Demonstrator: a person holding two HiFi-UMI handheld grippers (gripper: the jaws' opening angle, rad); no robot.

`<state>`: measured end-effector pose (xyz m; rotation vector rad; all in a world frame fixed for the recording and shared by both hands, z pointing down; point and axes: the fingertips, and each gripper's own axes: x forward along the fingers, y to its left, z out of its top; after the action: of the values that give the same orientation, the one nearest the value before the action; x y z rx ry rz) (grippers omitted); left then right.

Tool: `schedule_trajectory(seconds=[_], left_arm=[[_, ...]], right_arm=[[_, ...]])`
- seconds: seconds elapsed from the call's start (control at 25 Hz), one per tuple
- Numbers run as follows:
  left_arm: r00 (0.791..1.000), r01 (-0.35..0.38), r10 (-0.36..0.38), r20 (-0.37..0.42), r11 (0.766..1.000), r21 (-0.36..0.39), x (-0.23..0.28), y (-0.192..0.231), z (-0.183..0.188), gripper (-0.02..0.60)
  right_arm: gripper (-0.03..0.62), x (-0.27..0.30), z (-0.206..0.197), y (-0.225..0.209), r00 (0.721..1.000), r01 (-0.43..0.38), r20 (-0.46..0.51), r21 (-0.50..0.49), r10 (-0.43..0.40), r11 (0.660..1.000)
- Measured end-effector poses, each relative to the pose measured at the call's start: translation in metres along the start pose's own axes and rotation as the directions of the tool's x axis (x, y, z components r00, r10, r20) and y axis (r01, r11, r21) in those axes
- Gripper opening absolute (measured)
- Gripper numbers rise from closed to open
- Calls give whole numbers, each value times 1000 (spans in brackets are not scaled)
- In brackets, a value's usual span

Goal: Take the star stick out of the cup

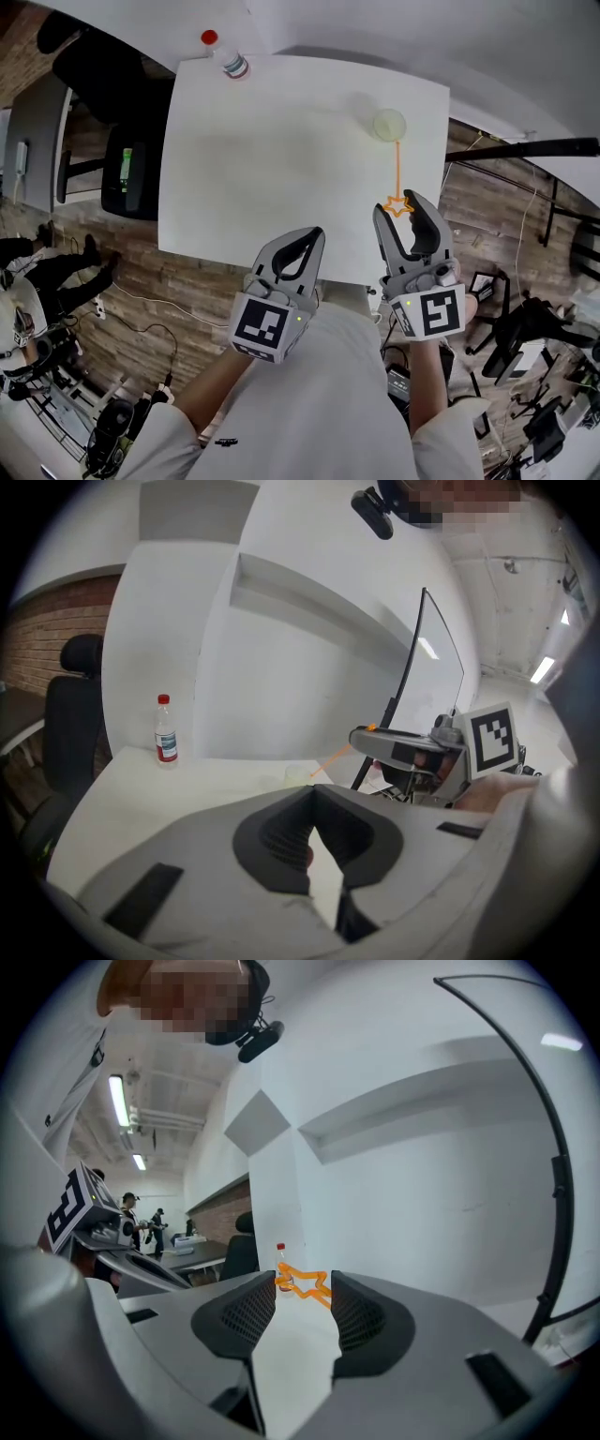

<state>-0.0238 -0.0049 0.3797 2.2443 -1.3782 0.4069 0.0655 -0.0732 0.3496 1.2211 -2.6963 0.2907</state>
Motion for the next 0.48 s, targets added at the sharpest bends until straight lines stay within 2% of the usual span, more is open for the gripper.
schedule_trajectory(seconds=[0.16,0.48], left_arm=[[1000,1,-1,31,1000,-8,-11,-1,10,3],[995,-9,10,97,1000,-10,-29,-6,26,3]], right_arm=[[189,-13,13,12,1000,4,15,24,-4,1000],[189,-48,31,30,1000,8,29,6,-8,1000]])
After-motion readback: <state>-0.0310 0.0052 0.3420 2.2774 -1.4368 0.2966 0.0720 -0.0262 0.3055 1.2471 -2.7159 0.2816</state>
